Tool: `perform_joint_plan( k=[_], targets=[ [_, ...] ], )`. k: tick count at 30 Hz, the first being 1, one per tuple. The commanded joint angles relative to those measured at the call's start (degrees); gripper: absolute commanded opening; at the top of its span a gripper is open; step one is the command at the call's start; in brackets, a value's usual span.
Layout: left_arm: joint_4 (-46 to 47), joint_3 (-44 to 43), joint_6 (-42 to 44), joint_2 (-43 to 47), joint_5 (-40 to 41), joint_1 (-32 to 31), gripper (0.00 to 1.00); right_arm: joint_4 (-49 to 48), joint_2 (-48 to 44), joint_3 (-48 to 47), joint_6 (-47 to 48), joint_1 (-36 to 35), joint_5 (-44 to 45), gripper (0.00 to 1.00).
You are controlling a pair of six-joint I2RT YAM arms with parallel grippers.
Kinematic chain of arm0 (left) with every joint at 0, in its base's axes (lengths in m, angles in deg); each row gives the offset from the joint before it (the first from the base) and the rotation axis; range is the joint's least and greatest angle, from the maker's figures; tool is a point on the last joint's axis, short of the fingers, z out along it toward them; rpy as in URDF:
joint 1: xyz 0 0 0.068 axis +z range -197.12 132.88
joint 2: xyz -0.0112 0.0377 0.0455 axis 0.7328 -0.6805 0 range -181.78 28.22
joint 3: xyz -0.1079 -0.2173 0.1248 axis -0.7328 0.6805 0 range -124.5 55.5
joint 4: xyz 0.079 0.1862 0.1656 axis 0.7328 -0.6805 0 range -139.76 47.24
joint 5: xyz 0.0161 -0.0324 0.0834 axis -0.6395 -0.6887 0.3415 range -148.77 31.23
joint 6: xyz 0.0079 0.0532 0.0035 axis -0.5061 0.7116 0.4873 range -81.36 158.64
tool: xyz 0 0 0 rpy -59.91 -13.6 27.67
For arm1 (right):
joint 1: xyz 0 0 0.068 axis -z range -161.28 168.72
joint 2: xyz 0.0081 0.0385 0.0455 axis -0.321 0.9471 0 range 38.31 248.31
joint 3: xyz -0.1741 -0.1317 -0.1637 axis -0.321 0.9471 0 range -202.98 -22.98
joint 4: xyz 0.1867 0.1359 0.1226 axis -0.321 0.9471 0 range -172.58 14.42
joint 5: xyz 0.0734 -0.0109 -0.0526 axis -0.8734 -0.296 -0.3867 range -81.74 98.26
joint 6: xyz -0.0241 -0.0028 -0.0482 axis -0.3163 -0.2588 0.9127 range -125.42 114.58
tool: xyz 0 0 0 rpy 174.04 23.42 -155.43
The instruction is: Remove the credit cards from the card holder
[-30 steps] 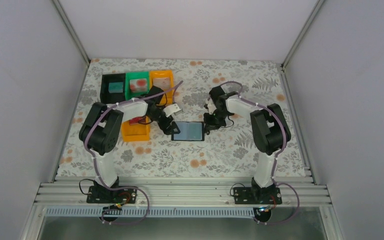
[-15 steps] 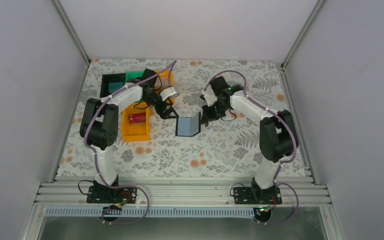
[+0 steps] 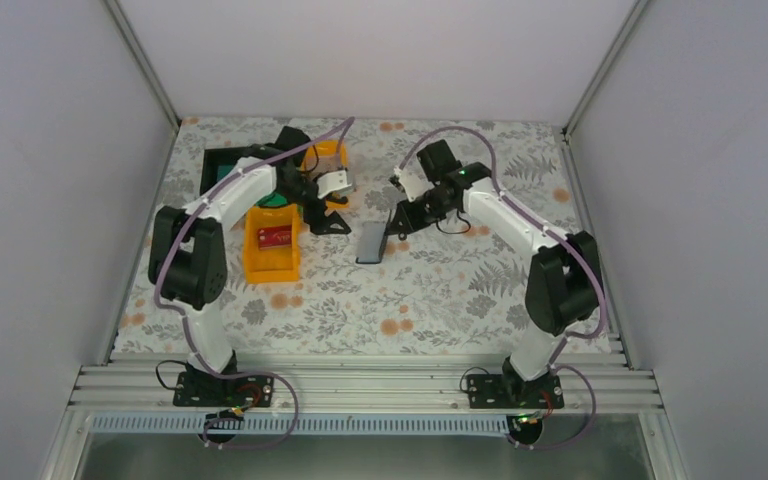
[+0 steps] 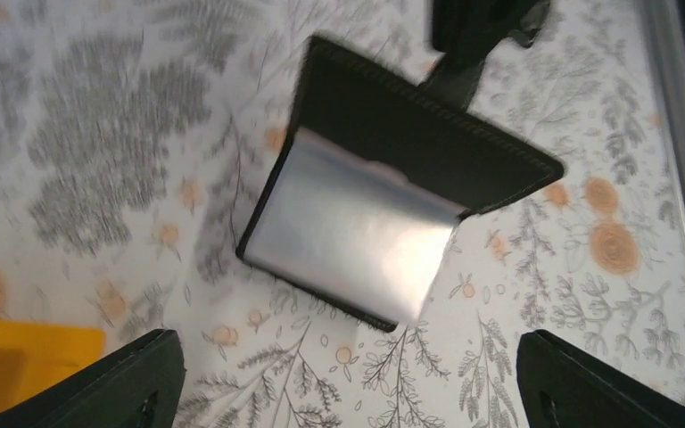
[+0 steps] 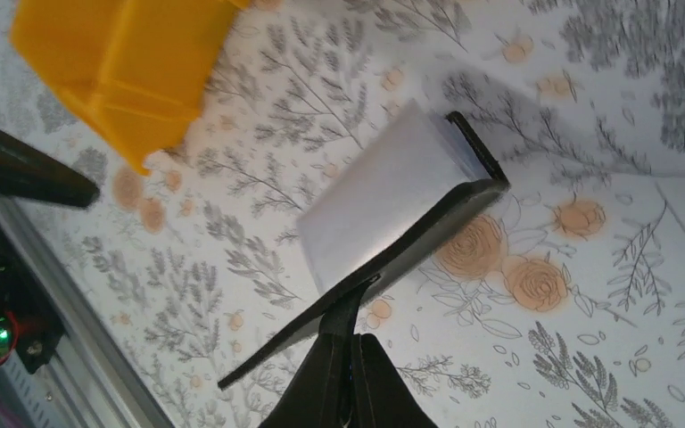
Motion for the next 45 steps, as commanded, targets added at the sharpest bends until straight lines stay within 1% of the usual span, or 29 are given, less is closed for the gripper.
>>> perform_joint_plan(
  k=[1,3,5,9,10,12,13,15,16,17,18,20,21,23,25,29,31,33,37,42,45],
  targets=[
    [8.95,3.54,-11.35,-5.92,4.37,-0.86,0.89,-5.78,4.00,7.60,-5.81,3.26,1.67,0.04],
    [12.65,5.48,-14.39,-6.01,4.74,-1.36,0.86,-7.93,5.34,11.63,-9.84,5.54,1.55,0.04],
    [16.41,7.43,-17.35,-5.26,5.67,-1.91,0.84,-8.60,6.35,13.29,-12.09,7.55,2.14,0.04],
    [19.24,9.54,-22.63,-5.58,5.05,-2.69,0.85,-7.50,7.50,12.85,-15.17,9.41,6.23,0.04],
    [20.42,10.44,-23.46,-5.64,5.61,-3.07,0.86,-7.06,7.56,12.36,-15.60,9.76,6.75,0.06],
    [22.50,11.78,-24.83,-6.08,7.86,-4.05,0.85,-6.32,6.94,11.52,-16.67,10.11,7.34,0.20],
    [23.40,12.25,-25.50,-6.54,8.89,-4.38,0.85,-5.92,6.42,11.18,-17.12,10.19,7.52,0.29],
    [24.24,12.79,-27.30,-7.46,9.99,-4.48,0.81,-4.64,5.73,10.38,-18.10,10.21,8.83,0.45],
    [24.37,12.88,-27.90,-7.83,9.97,-4.25,0.80,-3.35,5.35,9.82,-18.61,10.21,9.73,0.50],
    [24.60,13.06,-28.52,-8.00,9.89,-4.26,0.80,-2.27,4.92,9.03,-19.43,10.20,11.24,0.53],
    [24.85,13.36,-29.22,-8.02,9.77,-4.25,0.79,-1.11,4.37,8.07,-20.45,10.15,13.58,0.54],
    [25.40,13.75,-30.41,-7.87,9.30,-4.26,0.79,1.84,3.04,4.72,-22.80,8.95,20.84,0.54],
    [25.61,13.80,-31.03,-7.77,9.31,-4.20,0.79,2.45,2.10,3.00,-23.46,7.62,23.08,0.54],
    [25.97,13.92,-32.25,-7.60,9.08,-3.80,0.79,1.22,1.60,0.60,-23.78,3.99,22.91,0.55],
    [26.31,13.84,-33.01,-7.79,8.97,-3.49,0.77,-2.26,1.86,0.77,-24.44,1.92,14.89,0.55],
    [27.05,13.55,-34.64,-8.91,9.03,-3.55,0.69,-12.98,2.51,6.00,-28.36,2.49,-1.97,0.47],
    [27.78,13.82,-35.61,-9.49,8.55,-3.77,0.65,-16.01,5.12,8.20,-28.86,3.14,-7.51,0.39],
    [28.32,14.26,-36.22,-9.75,8.39,-4.10,0.62,-16.44,8.05,9.18,-28.15,3.18,-8.34,0.33],
    [28.71,15.30,-36.56,-10.24,8.35,-4.63,0.58,-19.25,9.72,12.67,-28.35,4.30,-9.06,0.27],
    [28.31,15.10,-37.18,-12.24,8.09,-4.70,0.57,-21.66,13.20,15.05,-26.52,4.59,-12.45,0.25],
    [27.90,14.52,-37.64,-13.84,7.46,-4.96,0.56,-22.64,14.42,15.29,-25.68,4.59,-12.39,0.25]
  ],
)
